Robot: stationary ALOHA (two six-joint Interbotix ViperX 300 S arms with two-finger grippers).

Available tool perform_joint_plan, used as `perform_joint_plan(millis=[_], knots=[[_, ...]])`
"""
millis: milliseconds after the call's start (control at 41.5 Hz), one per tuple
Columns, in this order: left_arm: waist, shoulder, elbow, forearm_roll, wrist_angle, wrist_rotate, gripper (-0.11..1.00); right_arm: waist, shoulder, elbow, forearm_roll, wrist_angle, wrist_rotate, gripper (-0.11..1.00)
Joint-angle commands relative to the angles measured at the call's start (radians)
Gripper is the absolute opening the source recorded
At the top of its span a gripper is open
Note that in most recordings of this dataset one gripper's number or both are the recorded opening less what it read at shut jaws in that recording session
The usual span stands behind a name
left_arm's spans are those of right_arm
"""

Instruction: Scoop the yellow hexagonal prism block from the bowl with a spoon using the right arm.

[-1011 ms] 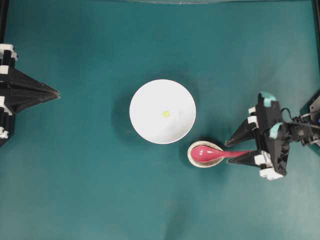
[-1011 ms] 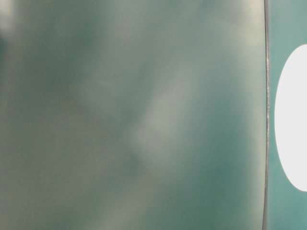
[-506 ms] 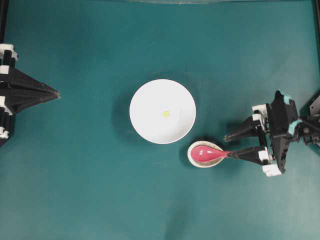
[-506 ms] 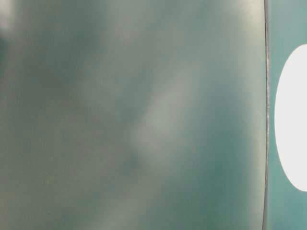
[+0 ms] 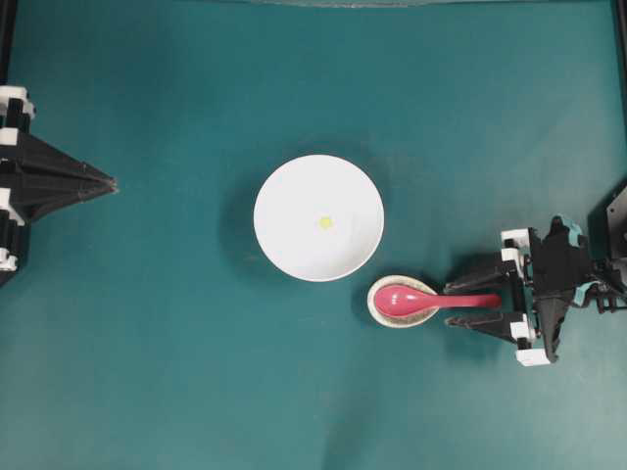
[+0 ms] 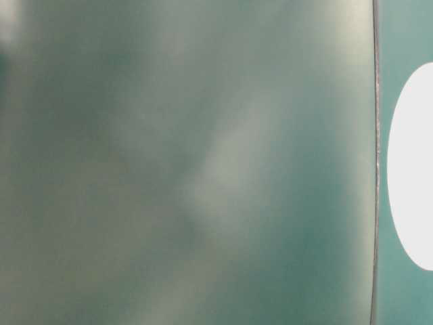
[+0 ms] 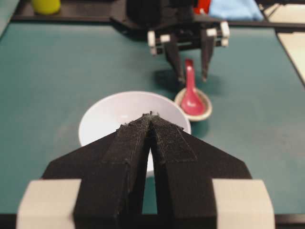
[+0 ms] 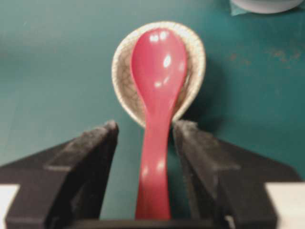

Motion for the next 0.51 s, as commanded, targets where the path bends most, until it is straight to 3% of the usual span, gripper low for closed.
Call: perform_joint_plan(millis=[0,289,481], knots=[[0.002,0.005,-0.029,0.002,-0.005,0.002,0.02,0.005,-0.006,-0.002,0.006,-0.014,-0.006,0.56],[0.002,0.006,-0.029,0.002,-0.006,0.000,0.02,0.005,-0.006,-0.006,0.009,-0.014,-0.064,0.56],[0.002,0.006,-0.029,0.000,-0.006,0.000,0.02,0.005,-0.006,-0.008,0.011,-0.014,-0.071,0.47]])
